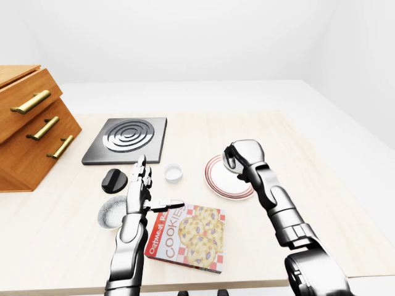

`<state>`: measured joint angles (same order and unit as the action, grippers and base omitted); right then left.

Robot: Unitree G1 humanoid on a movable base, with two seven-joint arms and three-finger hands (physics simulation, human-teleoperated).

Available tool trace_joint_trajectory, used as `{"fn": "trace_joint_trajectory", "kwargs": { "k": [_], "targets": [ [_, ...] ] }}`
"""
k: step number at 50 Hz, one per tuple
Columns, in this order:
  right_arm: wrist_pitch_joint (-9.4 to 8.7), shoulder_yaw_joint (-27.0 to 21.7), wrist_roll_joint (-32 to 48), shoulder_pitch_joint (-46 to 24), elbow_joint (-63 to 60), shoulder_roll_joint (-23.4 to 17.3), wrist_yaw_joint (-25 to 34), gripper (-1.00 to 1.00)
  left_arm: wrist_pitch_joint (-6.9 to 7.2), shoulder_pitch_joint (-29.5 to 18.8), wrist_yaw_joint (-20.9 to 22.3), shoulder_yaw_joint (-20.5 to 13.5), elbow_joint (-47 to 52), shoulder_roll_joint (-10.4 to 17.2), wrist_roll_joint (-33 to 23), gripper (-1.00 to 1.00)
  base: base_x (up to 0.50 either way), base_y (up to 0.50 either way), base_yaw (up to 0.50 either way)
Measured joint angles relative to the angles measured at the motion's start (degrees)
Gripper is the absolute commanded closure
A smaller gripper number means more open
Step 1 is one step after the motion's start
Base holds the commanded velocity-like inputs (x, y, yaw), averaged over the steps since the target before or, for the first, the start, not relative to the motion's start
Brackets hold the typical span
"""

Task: Pick the akita bowl next to the plate and place it on the plate.

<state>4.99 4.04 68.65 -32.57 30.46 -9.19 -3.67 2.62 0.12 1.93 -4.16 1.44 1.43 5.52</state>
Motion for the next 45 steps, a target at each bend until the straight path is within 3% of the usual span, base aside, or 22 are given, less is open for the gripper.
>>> {"fn": "trace_joint_trajectory", "kwargs": {
  "k": [19, 45],
  "targets": [
    [0.0, 0.8, 0.1, -5.2, 9.3, -0.8, -1.7, 1.0, -0.2, -0.1, 0.1, 0.0, -0.3, 0.0, 0.1, -1.0, 0.0, 0.0, 0.0],
    [0.0, 2.4, 6.7, -4.8, 12.8, -0.4, -1.7, 1.0, -0.07, 0.1, 0.0, -0.1, 0.0, 0.0, 0.2, -1.0, 0.0, 0.0, 0.0]
  ]
}}
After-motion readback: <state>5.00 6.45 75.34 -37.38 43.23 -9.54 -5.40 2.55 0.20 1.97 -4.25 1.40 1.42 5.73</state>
